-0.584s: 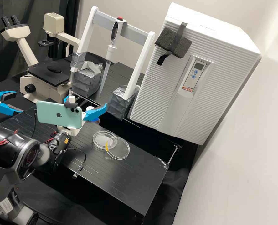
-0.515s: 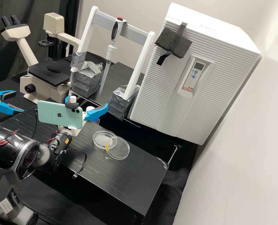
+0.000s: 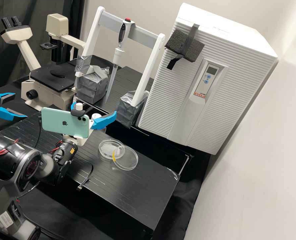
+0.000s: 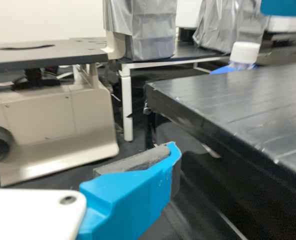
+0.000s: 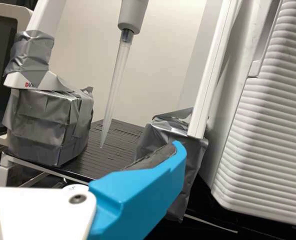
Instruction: Close the bottle
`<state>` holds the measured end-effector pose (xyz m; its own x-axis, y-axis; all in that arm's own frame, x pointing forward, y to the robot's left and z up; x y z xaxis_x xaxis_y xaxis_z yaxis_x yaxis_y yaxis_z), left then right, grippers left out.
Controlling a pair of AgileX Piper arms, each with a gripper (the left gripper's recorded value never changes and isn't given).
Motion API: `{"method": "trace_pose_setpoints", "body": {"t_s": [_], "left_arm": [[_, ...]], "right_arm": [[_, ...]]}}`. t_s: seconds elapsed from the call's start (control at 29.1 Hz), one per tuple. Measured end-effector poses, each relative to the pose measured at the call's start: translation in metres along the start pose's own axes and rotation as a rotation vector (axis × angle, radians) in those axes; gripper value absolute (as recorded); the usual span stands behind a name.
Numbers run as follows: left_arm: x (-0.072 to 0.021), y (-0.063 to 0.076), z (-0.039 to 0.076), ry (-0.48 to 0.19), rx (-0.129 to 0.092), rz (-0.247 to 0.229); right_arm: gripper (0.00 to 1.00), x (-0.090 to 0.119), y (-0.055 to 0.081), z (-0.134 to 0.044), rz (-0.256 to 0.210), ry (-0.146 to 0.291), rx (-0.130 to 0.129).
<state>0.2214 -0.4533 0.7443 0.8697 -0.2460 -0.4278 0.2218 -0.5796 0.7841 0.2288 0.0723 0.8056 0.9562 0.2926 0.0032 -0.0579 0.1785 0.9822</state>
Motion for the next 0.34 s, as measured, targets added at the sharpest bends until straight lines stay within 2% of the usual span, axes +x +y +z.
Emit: {"method": "trace_pose_setpoints", "body": {"t_s": [0.07, 0.21, 0.27, 0.34], "left_arm": [[-0.0005, -0.0001, 0.0025, 0.038, 0.024, 0.015], [-0.0002, 0.0006, 0.0027, 0.052, 0.026, 0.022], [-0.0004, 0.0008, 0.0017, 0.056, 0.014, 0.024], [-0.0007, 0.0013, 0.0000, 0.068, -0.020, 0.028]], "right_arm": [[1.00, 0.0000, 0.0000, 0.0000, 0.000, 0.000, 0.000], [1.00, 0.0000, 0.0000, 0.0000, 0.000, 0.000, 0.000], [1.00, 0.0000, 0.0000, 0.0000, 0.000, 0.000, 0.000], [1.00, 0.0000, 0.0000, 0.0000, 0.000, 0.000, 0.000]]}}
